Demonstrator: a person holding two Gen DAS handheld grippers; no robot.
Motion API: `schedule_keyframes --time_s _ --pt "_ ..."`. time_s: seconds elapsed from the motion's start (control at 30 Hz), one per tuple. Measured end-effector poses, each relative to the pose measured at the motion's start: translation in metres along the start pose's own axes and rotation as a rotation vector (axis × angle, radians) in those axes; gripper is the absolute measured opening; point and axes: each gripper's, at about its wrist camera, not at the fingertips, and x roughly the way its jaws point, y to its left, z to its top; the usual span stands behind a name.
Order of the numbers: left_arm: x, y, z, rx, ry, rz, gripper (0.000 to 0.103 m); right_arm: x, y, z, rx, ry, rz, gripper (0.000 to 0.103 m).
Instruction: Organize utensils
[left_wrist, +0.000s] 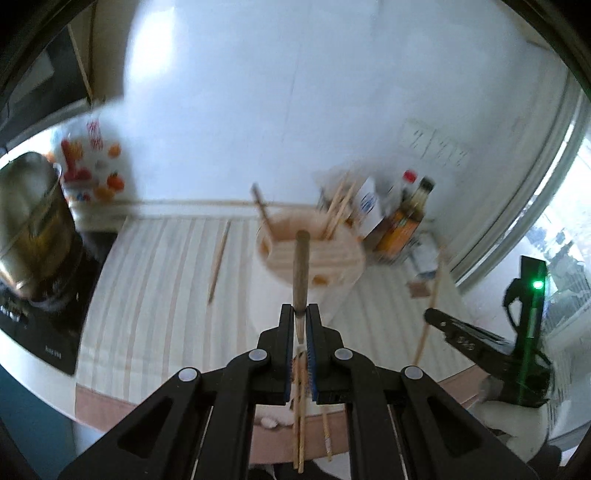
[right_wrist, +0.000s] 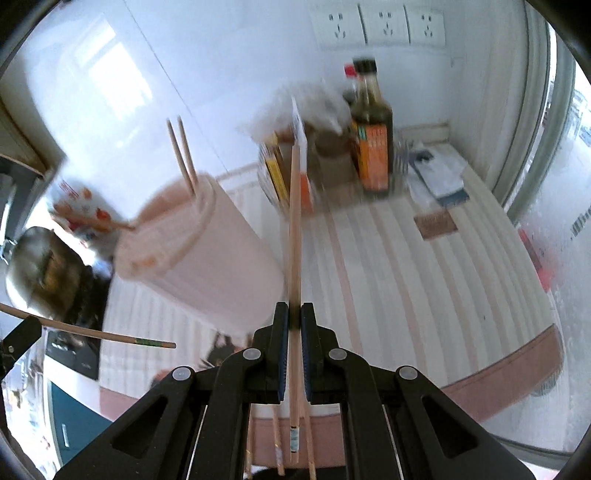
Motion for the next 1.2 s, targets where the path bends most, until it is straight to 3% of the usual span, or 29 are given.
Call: schedule_keyframes --time_s 0.37,0.57,0.93,1.2 --pt "-0.043 -0.026 0.057 0.043 -0.127 -0.101 0.004 -0.045 0.020 0.062 0.044 -0.149 0.113 0.007" --pt "-0.038 -0.028 0.088 0.069 -0.164 -0.059 0.004 -0.057 0.029 0.102 0.089 -0.239 0.164 0.007" --pt "0.034 -0.007 0.113 0.040 -0.047 0.046 0.004 -0.010 0.055 0.156 0.166 -0.400 0.202 0.007" --pt "0.068 0.002 0.111 0.011 0.059 0.060 0.004 0.042 0.073 0.158 0.117 -0.407 0.200 0.007"
